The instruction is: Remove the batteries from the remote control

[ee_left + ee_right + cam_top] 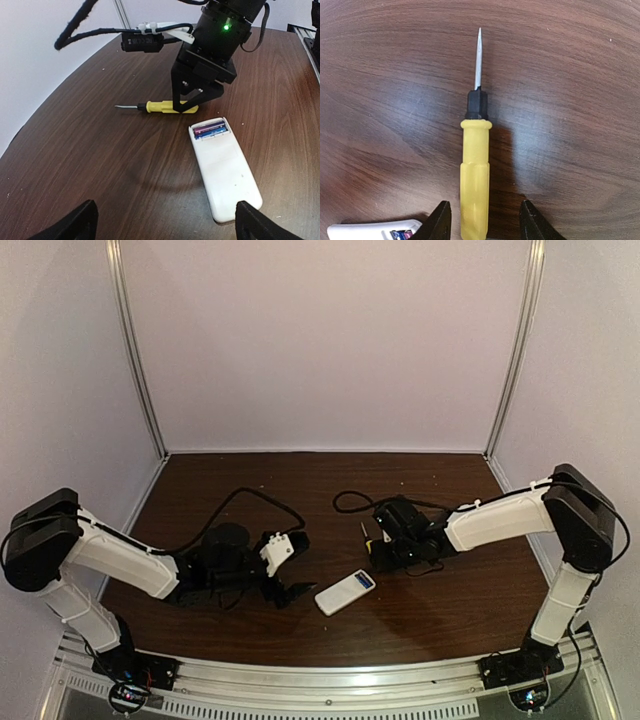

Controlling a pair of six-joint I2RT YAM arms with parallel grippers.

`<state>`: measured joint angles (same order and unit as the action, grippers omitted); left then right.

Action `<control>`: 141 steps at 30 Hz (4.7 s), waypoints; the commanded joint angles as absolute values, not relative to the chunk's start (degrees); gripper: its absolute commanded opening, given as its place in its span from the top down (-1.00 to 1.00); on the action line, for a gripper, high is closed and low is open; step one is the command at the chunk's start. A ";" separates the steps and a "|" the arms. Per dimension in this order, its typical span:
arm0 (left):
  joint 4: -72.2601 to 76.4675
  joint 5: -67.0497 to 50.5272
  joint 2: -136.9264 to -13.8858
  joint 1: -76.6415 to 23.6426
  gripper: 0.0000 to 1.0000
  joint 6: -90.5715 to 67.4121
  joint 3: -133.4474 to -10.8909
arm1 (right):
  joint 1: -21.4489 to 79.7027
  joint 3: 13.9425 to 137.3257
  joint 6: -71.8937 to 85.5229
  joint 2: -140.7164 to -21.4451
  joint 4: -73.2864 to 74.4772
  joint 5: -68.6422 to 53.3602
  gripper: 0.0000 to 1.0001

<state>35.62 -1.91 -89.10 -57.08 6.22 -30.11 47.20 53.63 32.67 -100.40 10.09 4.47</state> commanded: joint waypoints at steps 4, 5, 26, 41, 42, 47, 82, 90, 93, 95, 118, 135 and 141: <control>38.58 -1.37 -87.49 -56.78 -0.95 5.54 -29.09 | 46.70 55.04 31.86 -102.48 8.81 3.19 0.13; 38.57 -1.28 -87.46 -56.76 -0.95 5.54 -29.09 | 46.67 55.02 31.87 -102.77 8.76 2.97 0.16; 41.02 -2.37 -85.51 -56.67 -0.95 5.79 -27.10 | 47.22 52.38 32.57 -102.47 7.01 2.42 0.89; 47.92 -9.16 -82.31 -56.77 -0.91 9.55 -22.31 | 48.39 49.74 29.84 -84.52 12.73 -9.92 1.00; 48.69 -9.32 -82.07 -56.87 -0.90 9.96 -21.81 | 48.87 49.75 29.88 -83.36 13.83 -10.80 1.00; 54.14 -12.07 -79.51 -57.74 -0.88 11.32 -18.24 | 52.53 49.82 29.33 -78.12 18.73 -14.51 1.00; 36.18 -48.46 -81.78 -57.73 -0.42 11.84 -27.68 | 77.33 53.80 11.74 -74.77 25.46 -6.04 1.00; 34.08 -48.56 -83.95 -57.93 0.04 12.13 -29.60 | 77.43 54.64 10.19 -76.24 23.85 -6.84 1.00; 33.52 -47.92 -84.09 -57.93 0.18 12.13 -29.96 | 77.43 54.49 10.14 -76.03 23.78 -6.66 1.00; 33.49 -47.58 -84.03 -57.95 0.28 12.06 -29.97 | 77.43 54.57 10.03 -76.15 23.94 -6.76 1.00; 34.71 -44.42 -82.32 -57.90 0.45 10.55 -29.02 | 77.60 51.88 11.02 -73.16 24.96 -7.52 1.00; 35.47 -42.99 -82.04 -57.75 0.85 10.34 -28.48 | 77.83 51.13 11.39 -73.11 24.43 -8.20 1.00; 35.43 -43.19 -82.08 -57.83 1.00 10.54 -28.43 | 77.87 50.82 11.43 -73.20 23.88 -8.04 1.00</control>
<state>32.77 -44.45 -82.11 -57.87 10.76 -28.51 77.73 51.68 10.22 -73.91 25.80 -8.97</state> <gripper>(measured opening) 0.037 0.154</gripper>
